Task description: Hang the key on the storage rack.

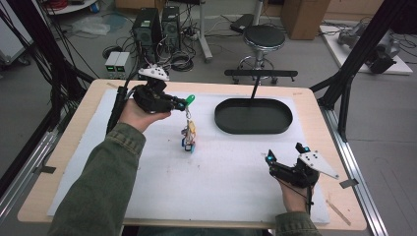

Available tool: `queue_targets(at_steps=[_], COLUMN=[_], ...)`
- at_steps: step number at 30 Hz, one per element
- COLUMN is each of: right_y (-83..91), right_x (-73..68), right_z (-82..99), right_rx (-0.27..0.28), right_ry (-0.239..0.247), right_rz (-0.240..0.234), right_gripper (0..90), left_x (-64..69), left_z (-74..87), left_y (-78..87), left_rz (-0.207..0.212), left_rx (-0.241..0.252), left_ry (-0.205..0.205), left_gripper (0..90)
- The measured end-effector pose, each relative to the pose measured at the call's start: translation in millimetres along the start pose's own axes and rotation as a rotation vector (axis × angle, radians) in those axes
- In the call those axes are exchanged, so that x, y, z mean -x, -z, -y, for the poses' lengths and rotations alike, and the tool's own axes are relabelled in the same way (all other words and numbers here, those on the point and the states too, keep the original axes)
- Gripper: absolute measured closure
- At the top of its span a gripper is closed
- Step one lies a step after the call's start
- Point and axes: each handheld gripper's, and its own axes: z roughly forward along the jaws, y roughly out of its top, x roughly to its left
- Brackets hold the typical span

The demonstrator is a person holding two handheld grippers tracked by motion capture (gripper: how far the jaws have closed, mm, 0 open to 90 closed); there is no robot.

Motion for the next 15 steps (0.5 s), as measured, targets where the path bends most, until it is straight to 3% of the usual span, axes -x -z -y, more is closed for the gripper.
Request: queue_targets(at_steps=[15], right_y=[1.1], right_x=[0.6], right_z=[-0.2], right_rx=[0.003], right_ry=[-0.007], right_rz=[-0.001], right_gripper=[0.5], left_x=[2.8], left_z=[-37.0], left_y=[-8.6], left_rz=[0.007], left_rx=[0.017], left_ry=[-0.037], left_gripper=[85.0])
